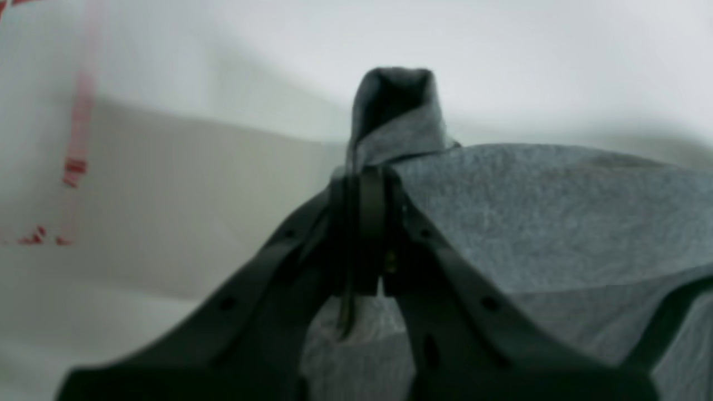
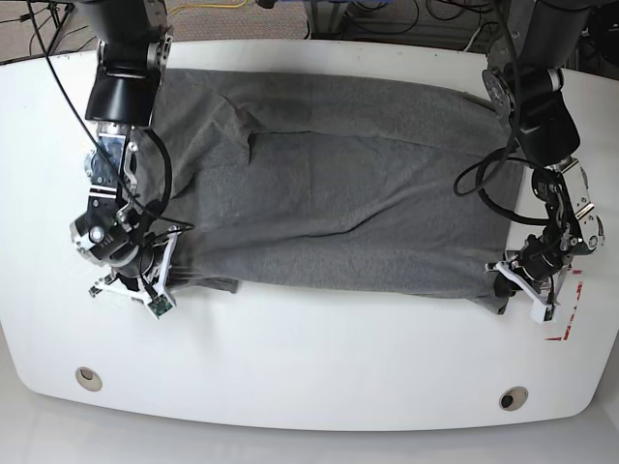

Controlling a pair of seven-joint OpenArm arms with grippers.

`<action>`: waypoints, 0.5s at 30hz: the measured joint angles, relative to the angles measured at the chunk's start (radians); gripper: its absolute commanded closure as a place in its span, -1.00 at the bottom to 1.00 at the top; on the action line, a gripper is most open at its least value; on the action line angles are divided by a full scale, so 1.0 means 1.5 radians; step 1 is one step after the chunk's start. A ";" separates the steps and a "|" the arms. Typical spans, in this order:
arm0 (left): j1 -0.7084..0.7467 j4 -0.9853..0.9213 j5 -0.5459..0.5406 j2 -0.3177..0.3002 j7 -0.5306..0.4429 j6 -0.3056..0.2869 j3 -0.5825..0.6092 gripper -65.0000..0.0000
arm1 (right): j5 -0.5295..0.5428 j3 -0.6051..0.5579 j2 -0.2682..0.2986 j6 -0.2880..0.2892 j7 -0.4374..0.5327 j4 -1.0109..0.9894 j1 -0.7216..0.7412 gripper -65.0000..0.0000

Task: Layout the t-shirt on the table in an organized manner, then fold the t-shirt properly
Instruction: 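Lift the hem with both grippers and fold it over toward the collar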

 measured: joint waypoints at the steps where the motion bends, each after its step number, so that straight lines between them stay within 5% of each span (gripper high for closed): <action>1: 0.002 0.002 0.000 -0.001 0.004 0.000 0.000 1.00 | 0.001 0.000 0.001 0.000 -0.011 0.018 -0.012 0.92; 15: 0.108 0.153 -0.005 -0.010 0.091 -0.005 0.001 1.00 | 0.012 0.000 -0.005 0.001 -0.075 0.182 -0.139 0.92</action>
